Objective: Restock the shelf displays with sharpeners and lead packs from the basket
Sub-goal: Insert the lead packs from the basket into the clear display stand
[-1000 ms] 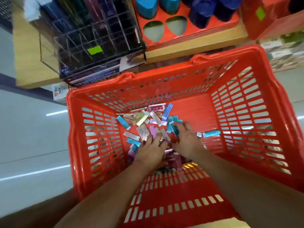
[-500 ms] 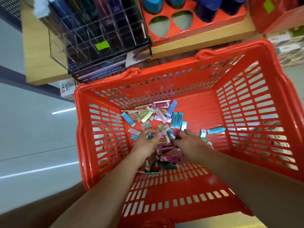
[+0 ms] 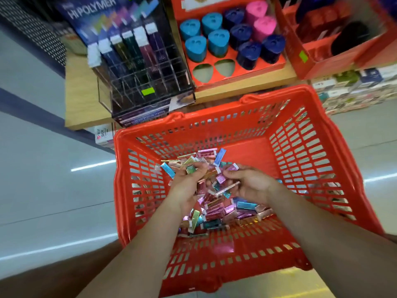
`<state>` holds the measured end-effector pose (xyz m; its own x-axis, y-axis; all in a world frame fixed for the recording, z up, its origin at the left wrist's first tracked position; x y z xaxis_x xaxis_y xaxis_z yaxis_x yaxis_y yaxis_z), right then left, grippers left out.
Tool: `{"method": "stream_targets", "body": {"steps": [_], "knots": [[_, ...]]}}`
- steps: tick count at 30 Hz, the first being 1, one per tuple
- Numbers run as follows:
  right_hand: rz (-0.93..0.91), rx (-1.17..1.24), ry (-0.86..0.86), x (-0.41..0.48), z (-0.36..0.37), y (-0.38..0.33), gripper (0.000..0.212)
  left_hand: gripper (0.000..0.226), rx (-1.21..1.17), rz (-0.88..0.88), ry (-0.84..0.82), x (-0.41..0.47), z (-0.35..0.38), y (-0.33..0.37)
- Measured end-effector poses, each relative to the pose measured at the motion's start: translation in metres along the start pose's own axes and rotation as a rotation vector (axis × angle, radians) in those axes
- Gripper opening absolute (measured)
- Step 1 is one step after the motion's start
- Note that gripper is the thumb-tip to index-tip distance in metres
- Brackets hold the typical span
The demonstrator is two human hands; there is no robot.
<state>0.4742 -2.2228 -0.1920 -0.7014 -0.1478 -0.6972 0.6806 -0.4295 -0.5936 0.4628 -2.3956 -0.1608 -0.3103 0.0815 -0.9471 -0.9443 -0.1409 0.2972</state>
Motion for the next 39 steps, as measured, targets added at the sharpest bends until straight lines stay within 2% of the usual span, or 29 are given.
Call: {"method": "stream_targets", "body": {"steps": [3, 6, 10, 13, 16, 18, 20, 23, 27, 30, 32, 34, 36, 37, 39], "knots": [[-0.036, 0.198, 0.054, -0.011, 0.03, -0.014, 0.006, 0.026, 0.004, 0.088, 0.002, -0.024, 0.021, 0.006], [-0.119, 0.305, 0.092, -0.027, 0.056, -0.027, 0.014, 0.011, 0.037, 0.29, 0.052, -0.048, 0.041, 0.01], [-0.222, 0.585, 0.207, -0.048, 0.08, -0.045, 0.025, 0.01, 0.101, 0.514, 0.124, -0.084, 0.057, 0.009], [-0.256, 0.709, 0.199, -0.069, 0.089, -0.055, 0.028, 0.013, 0.129, 0.602, 0.167, -0.103, 0.06, 0.008], [-0.285, 0.844, 0.205, -0.092, 0.092, -0.064, 0.027, 0.018, 0.274, 0.643, 0.155, -0.123, 0.062, 0.011], [-0.306, 0.982, 0.223, -0.104, 0.092, -0.071, 0.028, 0.02, 0.321, 0.663, 0.106, -0.139, 0.061, 0.013], [-0.333, 1.102, 0.227, -0.112, 0.088, -0.08, 0.024, 0.02, 0.269, 0.623, -0.009, -0.158, 0.057, 0.013], [-0.361, 0.956, 0.159, -0.122, 0.083, -0.091, 0.015, 0.012, 0.066, 0.515, -0.162, -0.183, 0.051, 0.013], [-0.386, 0.395, -0.032, -0.143, 0.093, -0.095, 0.014, 0.023, -0.102, 0.557, -0.072, -0.193, 0.057, 0.017], [-0.408, -0.021, -0.057, -0.167, 0.109, -0.095, 0.052, 0.022, -0.113, 0.652, 0.026, -0.198, 0.065, 0.016], [-0.533, -0.146, 0.002, -0.175, 0.116, -0.096, 0.056, 0.022, -0.104, 0.724, 0.088, -0.199, 0.068, 0.015], [-0.674, -0.231, 0.029, -0.174, 0.121, -0.095, 0.051, 0.024, -0.047, 0.799, 0.141, -0.2, 0.069, 0.017], [-0.727, -0.226, 0.069, -0.171, 0.123, -0.093, 0.045, 0.022, 0.056, 0.839, 0.166, -0.201, 0.069, 0.02], [-0.699, -0.153, 0.096, -0.17, 0.123, -0.092, 0.047, 0.022, 0.097, 0.855, 0.162, -0.203, 0.07, 0.022], [-0.588, 0.111, 0.032, -0.17, 0.12, -0.09, 0.044, 0.026, 0.133, 0.892, 0.16, -0.21, 0.072, 0.024]]}}
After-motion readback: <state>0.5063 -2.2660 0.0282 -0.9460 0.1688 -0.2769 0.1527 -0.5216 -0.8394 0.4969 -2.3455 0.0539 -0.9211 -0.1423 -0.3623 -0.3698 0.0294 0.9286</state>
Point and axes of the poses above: each hand's wrist, its own x-axis towards the middle knuckle, its own z-axis out of the palm, y = z × x, the point moved 1 cm from there along x, towards the middle knuckle, and after that the axes turned 15 degrees about -z, right-handed, at the moved point
